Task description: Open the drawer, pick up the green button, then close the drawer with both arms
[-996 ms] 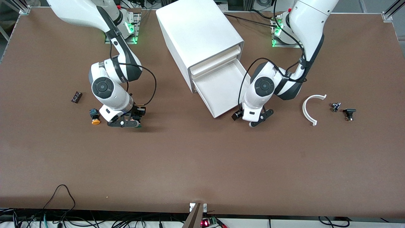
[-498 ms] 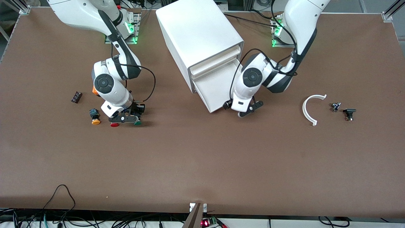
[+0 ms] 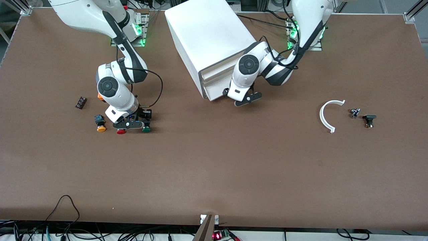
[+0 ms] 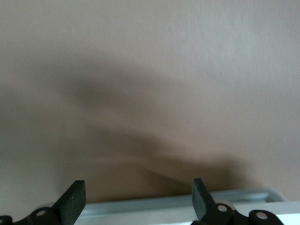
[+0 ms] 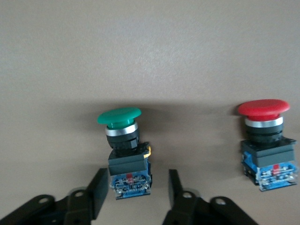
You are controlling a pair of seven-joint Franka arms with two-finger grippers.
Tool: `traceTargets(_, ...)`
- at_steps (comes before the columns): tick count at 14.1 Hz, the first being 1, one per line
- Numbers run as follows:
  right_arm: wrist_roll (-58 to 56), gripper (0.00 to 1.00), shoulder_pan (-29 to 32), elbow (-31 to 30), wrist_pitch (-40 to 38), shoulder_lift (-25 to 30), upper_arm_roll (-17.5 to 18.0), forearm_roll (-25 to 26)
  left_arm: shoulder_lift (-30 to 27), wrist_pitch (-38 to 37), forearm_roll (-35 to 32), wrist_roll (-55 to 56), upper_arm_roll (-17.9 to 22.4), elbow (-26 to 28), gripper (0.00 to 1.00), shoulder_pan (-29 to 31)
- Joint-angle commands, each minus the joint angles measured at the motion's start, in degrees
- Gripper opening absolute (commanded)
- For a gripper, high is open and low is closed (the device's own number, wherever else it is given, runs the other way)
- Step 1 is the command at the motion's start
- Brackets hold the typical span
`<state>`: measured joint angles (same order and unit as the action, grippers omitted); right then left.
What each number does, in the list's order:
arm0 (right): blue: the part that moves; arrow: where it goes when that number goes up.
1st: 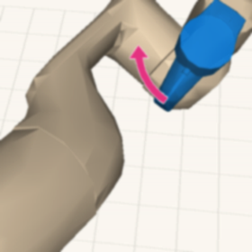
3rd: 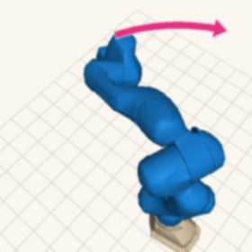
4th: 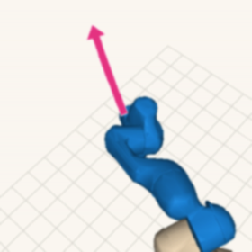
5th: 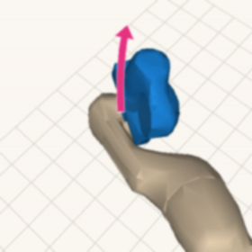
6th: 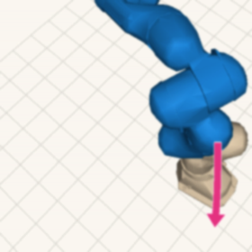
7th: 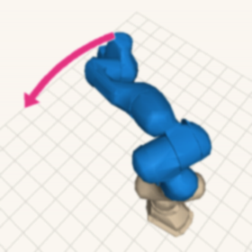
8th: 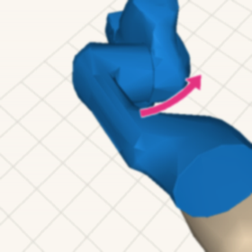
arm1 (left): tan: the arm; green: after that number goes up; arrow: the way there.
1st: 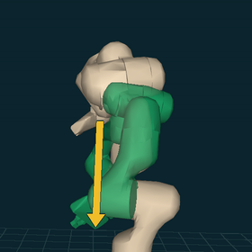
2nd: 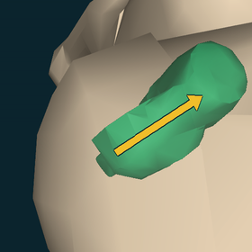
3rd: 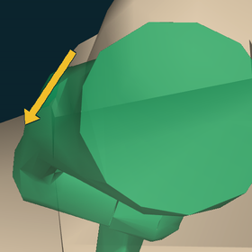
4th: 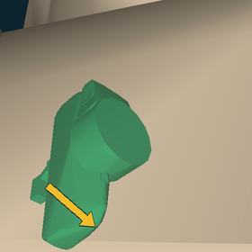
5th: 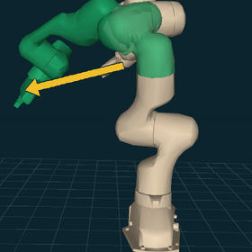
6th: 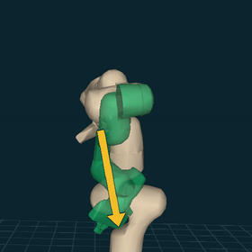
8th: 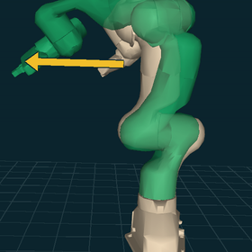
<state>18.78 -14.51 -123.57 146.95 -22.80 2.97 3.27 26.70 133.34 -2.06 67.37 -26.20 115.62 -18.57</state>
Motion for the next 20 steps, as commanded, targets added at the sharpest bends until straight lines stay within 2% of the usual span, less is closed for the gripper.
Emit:
traceTargets(1,2.7,1.0,1.1,1.3,-4.5,4.1,1.0,0.1,-1.8,-1.1,-0.5,0.7,-1.6,1.4,1.0,0.2)
traceTargets(9,4.5,1.0,0.9,23.0,-34.1,8.2,1.3,-0.5,-1.8,-1.1,3.4,0.4,-4.6,1.8,1.0,0.2)
traceTargets(13,3.5,1.0,1.1,37.8,-48.6,7.6,1.2,-0.4,-1.8,-1.1,3.5,0.0,-4.6,1.8,1.0,0.2)
traceTargets(16,3.5,1.0,1.9,45.5,-53.3,7.0,0.7,0.1,-2.6,-0.6,3.3,0.0,-3.8,1.4,1.0,1.9)
traceTargets(20,4.1,1.0,7.7,46.9,-56.5,7.7,0.9,0.5,-7.9,-0.7,3.0,-0.3,-1.8,-0.3,1.0,11.2)
